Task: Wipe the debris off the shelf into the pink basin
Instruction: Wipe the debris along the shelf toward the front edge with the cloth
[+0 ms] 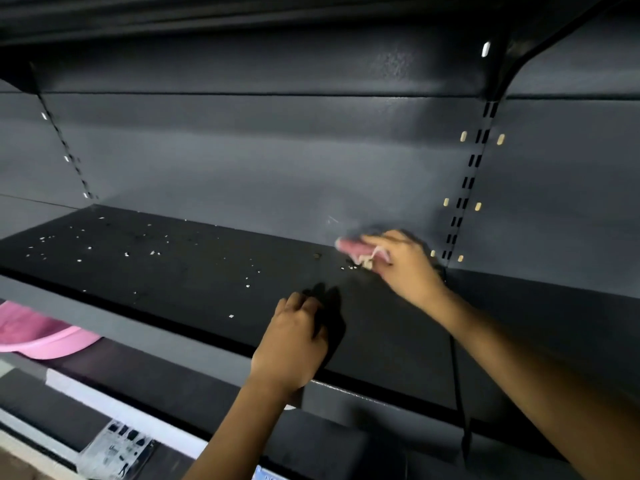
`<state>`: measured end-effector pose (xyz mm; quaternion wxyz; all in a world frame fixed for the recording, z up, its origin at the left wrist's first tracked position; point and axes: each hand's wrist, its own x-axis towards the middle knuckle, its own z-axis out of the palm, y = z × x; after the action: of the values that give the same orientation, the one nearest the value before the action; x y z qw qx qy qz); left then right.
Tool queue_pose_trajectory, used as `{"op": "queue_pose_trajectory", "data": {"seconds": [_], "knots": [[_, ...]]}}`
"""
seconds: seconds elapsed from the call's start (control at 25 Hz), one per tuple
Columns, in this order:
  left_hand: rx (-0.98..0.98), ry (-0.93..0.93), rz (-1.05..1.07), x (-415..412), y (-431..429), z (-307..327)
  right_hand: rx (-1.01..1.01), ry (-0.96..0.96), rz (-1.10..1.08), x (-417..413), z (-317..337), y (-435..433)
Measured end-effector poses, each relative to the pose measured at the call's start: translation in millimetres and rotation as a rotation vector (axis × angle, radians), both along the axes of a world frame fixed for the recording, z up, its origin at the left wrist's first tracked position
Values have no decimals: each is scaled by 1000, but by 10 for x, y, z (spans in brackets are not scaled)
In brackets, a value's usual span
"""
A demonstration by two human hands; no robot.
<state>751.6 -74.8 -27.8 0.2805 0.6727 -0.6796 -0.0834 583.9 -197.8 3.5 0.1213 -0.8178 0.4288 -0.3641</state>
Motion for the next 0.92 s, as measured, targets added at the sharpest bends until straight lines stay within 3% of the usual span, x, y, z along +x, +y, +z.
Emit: {"op": "queue_pose_trajectory", "data": {"seconds": [0.08,0.12,0.24,0.44,0.52,0.6,0.68,0.72,0.8,0.92], "knots": [[-4,-10,1,-12,6,-8,10,-118,-184,-358,38,-91],[-13,-19,0,-24,5,-11,75,-66,-258,-564,14,-154],[-56,-8,13,-42,22,-23,200,312,-340,-818,-186,-205],[-107,27,16,-69,46,-13,125,361,-364,-48,-344,-324],[-134,72,37,-58,45,10,93,417,-217,473,-319,-337],[-153,90,52,-42,52,29,261,238,27,944,-223,-252],[-158,82,50,-45,73,41,587,-117,214,1204,-88,-132],[-155,72,50,-47,82,39,592,-272,203,1205,1,-99],[-151,58,68,-49,81,22,396,-372,67,926,193,-82],[-136,5,81,-45,37,-11,188,-138,-136,6,294,-40]]}}
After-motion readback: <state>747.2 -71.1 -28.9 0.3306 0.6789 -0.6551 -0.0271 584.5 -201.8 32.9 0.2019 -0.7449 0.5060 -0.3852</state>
